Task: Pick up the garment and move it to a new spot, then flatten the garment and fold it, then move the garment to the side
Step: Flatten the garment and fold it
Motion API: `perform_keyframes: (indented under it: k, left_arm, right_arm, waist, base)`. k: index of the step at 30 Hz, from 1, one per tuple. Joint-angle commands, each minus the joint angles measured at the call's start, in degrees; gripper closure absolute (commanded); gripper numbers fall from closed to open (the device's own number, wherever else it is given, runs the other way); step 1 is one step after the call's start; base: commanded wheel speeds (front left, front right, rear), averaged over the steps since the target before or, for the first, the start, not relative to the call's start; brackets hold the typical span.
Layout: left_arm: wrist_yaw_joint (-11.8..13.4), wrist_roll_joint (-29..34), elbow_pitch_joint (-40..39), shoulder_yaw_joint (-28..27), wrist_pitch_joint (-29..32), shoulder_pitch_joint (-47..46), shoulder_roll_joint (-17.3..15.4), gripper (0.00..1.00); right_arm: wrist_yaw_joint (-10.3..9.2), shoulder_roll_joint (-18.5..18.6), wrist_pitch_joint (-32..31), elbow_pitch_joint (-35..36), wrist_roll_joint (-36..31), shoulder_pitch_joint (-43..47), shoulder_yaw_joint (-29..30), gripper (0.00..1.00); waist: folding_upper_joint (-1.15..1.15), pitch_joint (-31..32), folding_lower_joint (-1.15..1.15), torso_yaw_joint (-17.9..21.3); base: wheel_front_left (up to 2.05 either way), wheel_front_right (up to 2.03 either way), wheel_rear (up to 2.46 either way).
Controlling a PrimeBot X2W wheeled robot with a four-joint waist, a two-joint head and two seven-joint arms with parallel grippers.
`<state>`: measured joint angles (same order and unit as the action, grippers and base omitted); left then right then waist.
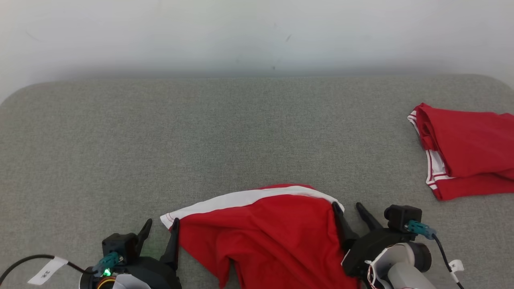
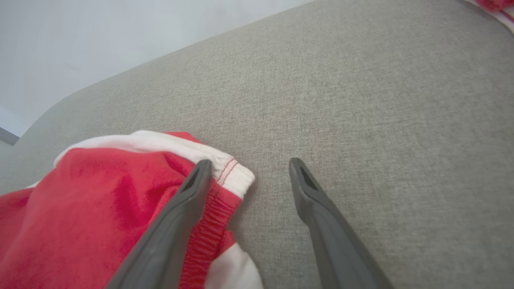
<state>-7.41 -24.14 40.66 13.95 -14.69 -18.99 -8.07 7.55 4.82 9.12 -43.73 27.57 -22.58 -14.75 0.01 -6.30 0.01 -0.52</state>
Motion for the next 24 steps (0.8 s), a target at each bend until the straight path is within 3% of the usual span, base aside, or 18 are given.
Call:
perform_keyframes:
  k: [1,8,9,10,11,12,13,14,16,17,24]
  left_arm:
    - [0.0,-1.2,1.3,0.7,-0.4,-1.2,-0.4,0.00]
    - [0.0,-4.2,5.0,2.9,-0.5,-3.8,-1.2,0.00]
    - [0.0,-4.6,5.6,3.2,-0.5,-4.0,-1.2,0.00]
    - [0.0,-5.2,6.1,3.5,-0.5,-4.2,-1.0,0.00]
    - [0.0,-6.2,6.7,4.1,-0.5,-4.4,-0.6,0.00]
    - [0.0,-6.9,7.5,5.1,-0.5,-4.6,-0.2,0.00]
    - [0.0,-7.7,8.1,6.1,-0.5,-5.0,-0.2,0.22]
    - [0.0,-8.5,8.5,7.0,-0.5,-5.4,-0.6,0.53]
    - [0.0,-10.4,8.9,8.3,-0.5,-5.5,-0.6,0.93]
    - [0.0,-10.9,8.9,9.0,-0.5,-5.7,-0.8,0.99]
    - [0.0,-13.7,9.5,10.8,-0.5,-5.4,-2.1,1.00]
  right_arm:
    - [-0.15,-0.6,-0.2,-1.2,1.7,-0.7,-0.7,0.00]
    - [-0.15,-1.1,-0.7,-4.8,6.7,-2.2,-4.6,0.00]
    - [-0.15,-1.1,-0.7,-5.2,7.1,-2.4,-5.1,0.17]
    - [-0.15,-1.2,-0.7,-5.7,7.5,-2.7,-5.6,0.22]
    - [-0.15,-1.2,-0.6,-6.0,7.8,-3.1,-6.1,0.75]
    - [-0.15,-1.2,-0.2,-6.3,8.3,-3.5,-6.7,0.91]
    - [-0.15,-1.2,0.0,-6.6,8.5,-3.8,-7.2,1.00]
    - [-0.15,-1.2,0.2,-6.9,8.8,-4.1,-7.7,1.00]
    - [-0.15,-1.3,0.8,-7.5,9.4,-4.8,-8.6,1.00]
    - [-0.15,-1.3,1.2,-7.9,9.7,-5.1,-9.0,1.00]
    - [-0.15,-0.6,3.2,-9.5,11.6,-6.2,-11.3,1.00]
  waist:
    - [-0.01,-0.3,-0.01,-0.2]
    - [-0.01,-0.1,-0.01,-0.3]
    - [-0.01,0.0,-0.01,-0.2]
    - [-0.01,0.1,-0.01,-0.2]
    - [-0.01,0.2,-0.01,-0.2]
    - [-0.01,0.3,-0.01,-0.2]
    - [-0.01,0.4,-0.01,-0.2]
    - [-0.01,0.5,-0.01,-0.2]
    - [-0.01,0.6,-0.01,-0.3]
    - [-0.01,0.6,-0.01,-0.4]
    - [-0.01,1.1,-0.01,-0.9]
  base:
    - [0.00,0.00,0.00]
    - [0.00,0.00,0.00]
    - [0.00,0.00,0.00]
    - [0.00,0.00,0.00]
    - [0.00,0.00,0.00]
    - [0.00,0.00,0.00]
    - [0.00,0.00,0.00]
    - [0.00,0.00,0.00]
    - [0.00,0.00,0.00]
    - [0.00,0.00,0.00]
    - [0.00,0.00,0.00]
